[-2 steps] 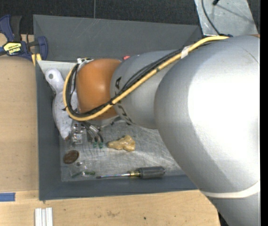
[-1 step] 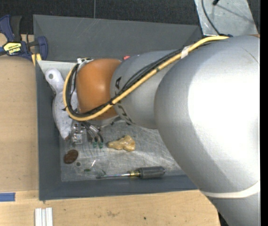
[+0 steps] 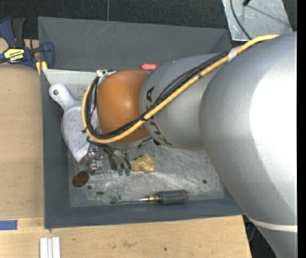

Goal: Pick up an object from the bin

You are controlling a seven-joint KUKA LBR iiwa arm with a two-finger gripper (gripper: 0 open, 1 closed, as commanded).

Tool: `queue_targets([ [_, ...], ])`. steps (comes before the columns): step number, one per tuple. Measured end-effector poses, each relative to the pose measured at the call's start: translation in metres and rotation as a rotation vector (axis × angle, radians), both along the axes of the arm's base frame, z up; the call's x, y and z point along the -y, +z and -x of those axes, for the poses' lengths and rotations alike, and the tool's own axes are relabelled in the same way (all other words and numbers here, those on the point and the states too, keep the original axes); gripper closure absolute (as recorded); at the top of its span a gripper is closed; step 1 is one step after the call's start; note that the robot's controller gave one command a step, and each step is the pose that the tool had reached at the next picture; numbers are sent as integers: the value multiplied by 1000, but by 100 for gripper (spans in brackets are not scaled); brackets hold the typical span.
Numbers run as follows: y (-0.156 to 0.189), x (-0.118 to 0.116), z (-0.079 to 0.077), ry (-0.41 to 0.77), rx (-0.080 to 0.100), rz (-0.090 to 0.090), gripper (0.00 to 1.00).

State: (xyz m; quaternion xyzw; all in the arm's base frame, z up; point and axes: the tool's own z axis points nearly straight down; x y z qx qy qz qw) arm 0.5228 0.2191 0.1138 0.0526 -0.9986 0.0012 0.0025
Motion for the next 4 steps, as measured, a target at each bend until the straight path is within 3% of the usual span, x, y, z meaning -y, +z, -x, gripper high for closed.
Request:
queue_targets([
  [1,19,27,10,200,9,-5,100],
  [2,22,77,16,168,6,-4,100],
  [3,61,86,20,141,0,-1,100],
  [4,70,120,13,418,14,-6,100],
])
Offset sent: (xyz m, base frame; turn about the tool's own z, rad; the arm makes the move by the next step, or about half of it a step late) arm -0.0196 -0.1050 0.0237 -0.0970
